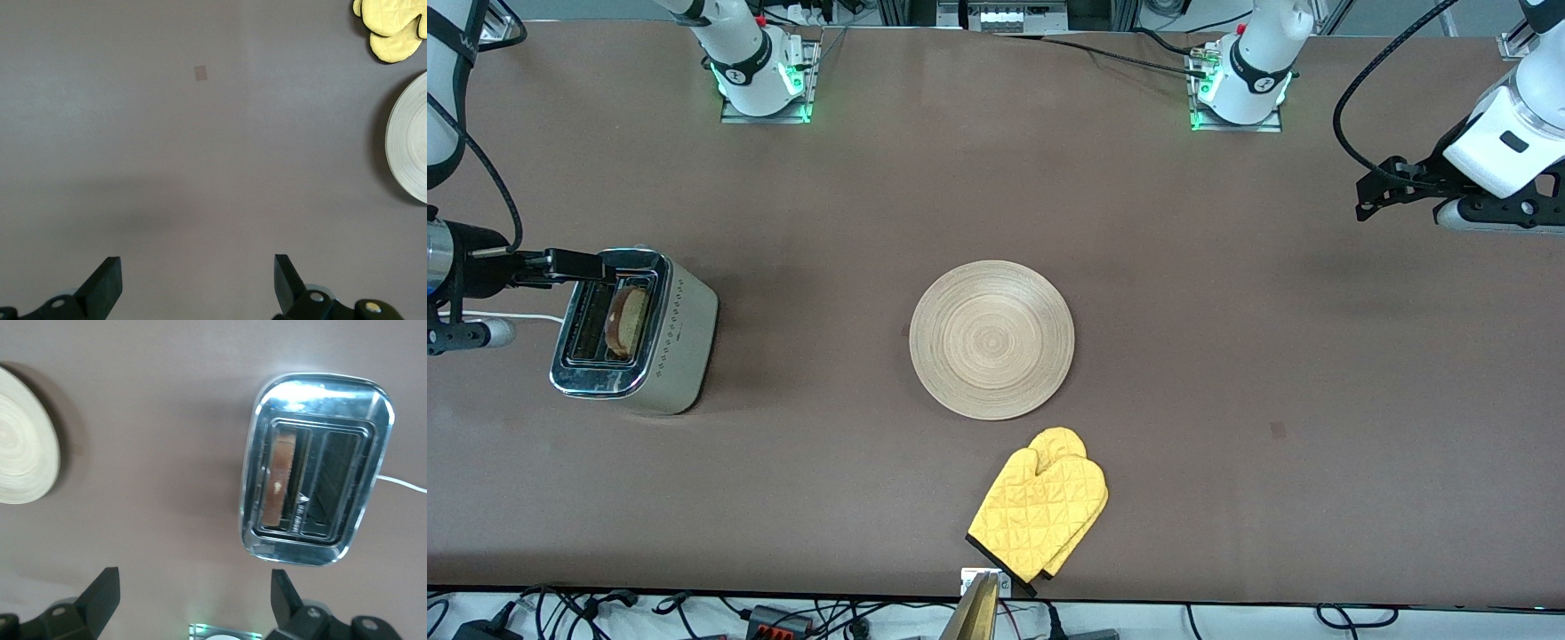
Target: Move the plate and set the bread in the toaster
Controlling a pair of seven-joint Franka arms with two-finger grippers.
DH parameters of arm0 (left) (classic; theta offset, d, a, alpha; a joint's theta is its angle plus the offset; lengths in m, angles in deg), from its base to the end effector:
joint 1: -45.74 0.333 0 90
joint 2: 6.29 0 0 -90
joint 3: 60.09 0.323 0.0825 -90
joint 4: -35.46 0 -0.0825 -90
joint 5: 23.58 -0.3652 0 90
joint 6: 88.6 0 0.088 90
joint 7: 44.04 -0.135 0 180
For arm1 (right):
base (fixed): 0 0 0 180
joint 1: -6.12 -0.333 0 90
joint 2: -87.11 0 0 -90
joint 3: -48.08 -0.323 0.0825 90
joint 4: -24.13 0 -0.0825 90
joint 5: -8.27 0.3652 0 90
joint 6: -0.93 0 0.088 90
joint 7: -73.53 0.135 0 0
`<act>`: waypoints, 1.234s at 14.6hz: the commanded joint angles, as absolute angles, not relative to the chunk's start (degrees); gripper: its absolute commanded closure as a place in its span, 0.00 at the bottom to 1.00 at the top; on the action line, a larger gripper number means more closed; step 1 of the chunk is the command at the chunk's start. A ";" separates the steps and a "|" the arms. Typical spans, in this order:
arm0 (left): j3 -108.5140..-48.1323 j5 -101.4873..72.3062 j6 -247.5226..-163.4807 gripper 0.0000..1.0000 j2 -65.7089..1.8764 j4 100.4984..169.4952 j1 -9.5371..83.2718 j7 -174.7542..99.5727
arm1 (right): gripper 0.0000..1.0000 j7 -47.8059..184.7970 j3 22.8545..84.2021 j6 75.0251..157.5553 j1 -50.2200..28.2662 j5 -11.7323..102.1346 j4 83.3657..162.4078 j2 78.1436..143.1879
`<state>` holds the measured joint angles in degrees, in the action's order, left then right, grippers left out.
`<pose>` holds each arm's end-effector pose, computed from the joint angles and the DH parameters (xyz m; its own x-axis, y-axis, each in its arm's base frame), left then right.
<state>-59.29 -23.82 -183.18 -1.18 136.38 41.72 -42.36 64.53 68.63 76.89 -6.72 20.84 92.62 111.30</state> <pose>0.5094 -0.0279 0.5703 0.9994 -0.0273 -0.0214 -0.0274 -0.9996 -0.0036 0.6204 -0.0051 0.5164 0.9661 0.0696 -0.2487 0.0418 -0.9925 -0.1153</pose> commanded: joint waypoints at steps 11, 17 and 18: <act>-59.29 -24.81 -182.12 0.00 -1.37 135.39 41.87 -42.90 | 0.00 75.20 40.87 86.00 9.46 4.49 110.77 95.91; -59.21 -24.81 -182.12 0.00 -1.37 135.39 41.96 -42.90 | 0.00 76.95 40.87 91.55 9.90 4.75 117.03 91.16; -59.21 -24.81 -182.12 0.00 -1.37 135.39 41.96 -42.90 | 0.00 78.87 40.79 91.98 9.81 4.66 117.03 90.81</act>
